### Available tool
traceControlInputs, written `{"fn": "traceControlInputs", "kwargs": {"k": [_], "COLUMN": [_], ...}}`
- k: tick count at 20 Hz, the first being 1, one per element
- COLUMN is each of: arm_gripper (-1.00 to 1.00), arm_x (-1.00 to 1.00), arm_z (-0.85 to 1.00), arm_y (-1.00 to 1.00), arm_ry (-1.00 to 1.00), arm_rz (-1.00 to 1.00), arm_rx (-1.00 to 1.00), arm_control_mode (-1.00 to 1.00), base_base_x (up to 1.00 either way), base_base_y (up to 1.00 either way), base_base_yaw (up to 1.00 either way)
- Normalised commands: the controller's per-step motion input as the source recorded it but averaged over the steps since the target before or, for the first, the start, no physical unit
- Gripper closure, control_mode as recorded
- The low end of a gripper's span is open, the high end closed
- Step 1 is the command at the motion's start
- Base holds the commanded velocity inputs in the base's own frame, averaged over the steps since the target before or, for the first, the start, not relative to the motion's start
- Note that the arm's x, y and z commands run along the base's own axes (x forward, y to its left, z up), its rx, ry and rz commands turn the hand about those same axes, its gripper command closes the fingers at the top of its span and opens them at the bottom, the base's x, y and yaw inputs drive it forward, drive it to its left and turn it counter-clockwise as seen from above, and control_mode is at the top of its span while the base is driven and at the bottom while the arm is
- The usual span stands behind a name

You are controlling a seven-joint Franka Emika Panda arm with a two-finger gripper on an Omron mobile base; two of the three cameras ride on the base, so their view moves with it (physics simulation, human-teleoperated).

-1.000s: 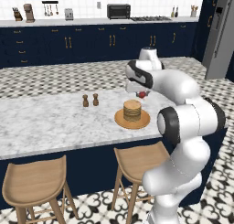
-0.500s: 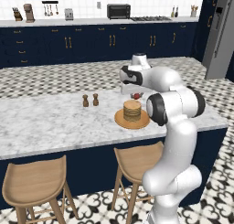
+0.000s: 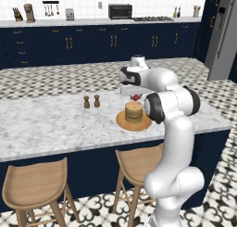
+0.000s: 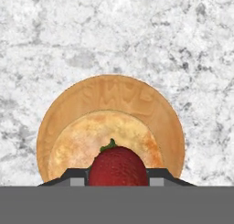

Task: Take the strawberry from the fridge and place it on top of the pancake, located on the dining counter.

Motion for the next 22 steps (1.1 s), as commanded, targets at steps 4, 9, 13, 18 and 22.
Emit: {"fn": "traceControlInputs", "kwargs": {"k": [4,9,13,18,22], "arm_gripper": [1.00,1.00,1.00,1.00,1.00], "arm_x": [0.02,-0.02,-0.04,-0.07,-0.17], "arm_z": [-0.20,-0.19,-0.03,0.00,0.00], "arm_y": [0.04,0.02,0.00,0.00,0.00], "arm_ry": [0.00,0.00,0.02,0.00,0.00], "arm_rz": [0.00,0.00,0.00,0.00,0.00], "arm_rx": [0.00,0.00,0.00,0.00,0.00], "arm_control_mode": [-1.00,-1.00,-1.00,-1.00,-1.00], "base_base_x": [0.00,0.00,0.00,0.00,0.00], "base_base_y": [0.00,0.00,0.00,0.00,0.00], "base_base_yaw": [0.00,0.00,0.00,0.00,0.00]}}
